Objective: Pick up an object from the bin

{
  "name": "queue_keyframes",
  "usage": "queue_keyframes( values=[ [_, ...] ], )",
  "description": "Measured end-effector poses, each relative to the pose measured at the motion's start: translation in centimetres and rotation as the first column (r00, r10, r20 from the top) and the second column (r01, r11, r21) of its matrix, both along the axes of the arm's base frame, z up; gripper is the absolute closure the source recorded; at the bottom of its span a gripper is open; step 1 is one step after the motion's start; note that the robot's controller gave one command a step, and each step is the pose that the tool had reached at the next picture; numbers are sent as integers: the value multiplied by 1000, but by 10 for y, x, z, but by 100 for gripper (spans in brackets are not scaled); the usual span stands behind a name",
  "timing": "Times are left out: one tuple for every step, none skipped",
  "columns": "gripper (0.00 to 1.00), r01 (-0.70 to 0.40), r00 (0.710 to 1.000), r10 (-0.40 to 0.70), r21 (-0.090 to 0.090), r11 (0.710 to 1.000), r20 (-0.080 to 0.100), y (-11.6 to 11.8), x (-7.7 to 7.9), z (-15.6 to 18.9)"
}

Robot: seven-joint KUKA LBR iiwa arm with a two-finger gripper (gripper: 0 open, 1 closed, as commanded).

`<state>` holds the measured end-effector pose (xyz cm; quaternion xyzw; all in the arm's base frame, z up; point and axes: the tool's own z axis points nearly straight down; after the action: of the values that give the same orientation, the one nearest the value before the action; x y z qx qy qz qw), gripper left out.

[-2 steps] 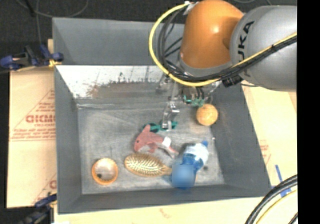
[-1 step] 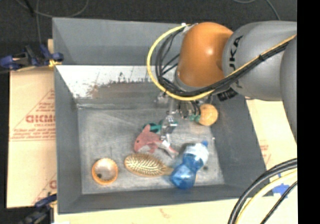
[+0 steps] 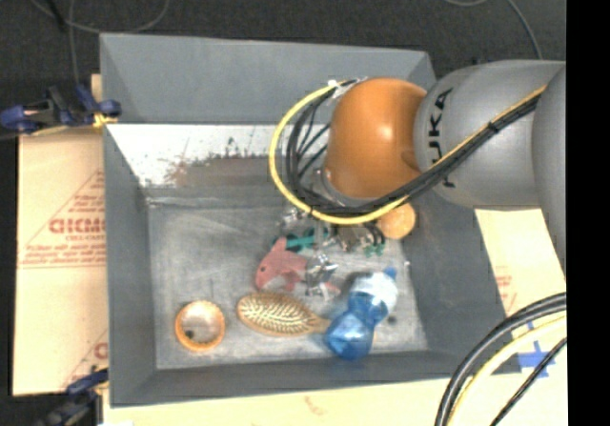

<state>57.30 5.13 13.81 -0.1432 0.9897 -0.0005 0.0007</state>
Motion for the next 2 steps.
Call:
queue_keyframes(
  values=[
    [100, 15, 1000, -15, 5, 1000, 17, -11, -7, -63],
    [100, 16, 1000, -16, 5, 1000, 17, -11, -7, -63]
  ],
)
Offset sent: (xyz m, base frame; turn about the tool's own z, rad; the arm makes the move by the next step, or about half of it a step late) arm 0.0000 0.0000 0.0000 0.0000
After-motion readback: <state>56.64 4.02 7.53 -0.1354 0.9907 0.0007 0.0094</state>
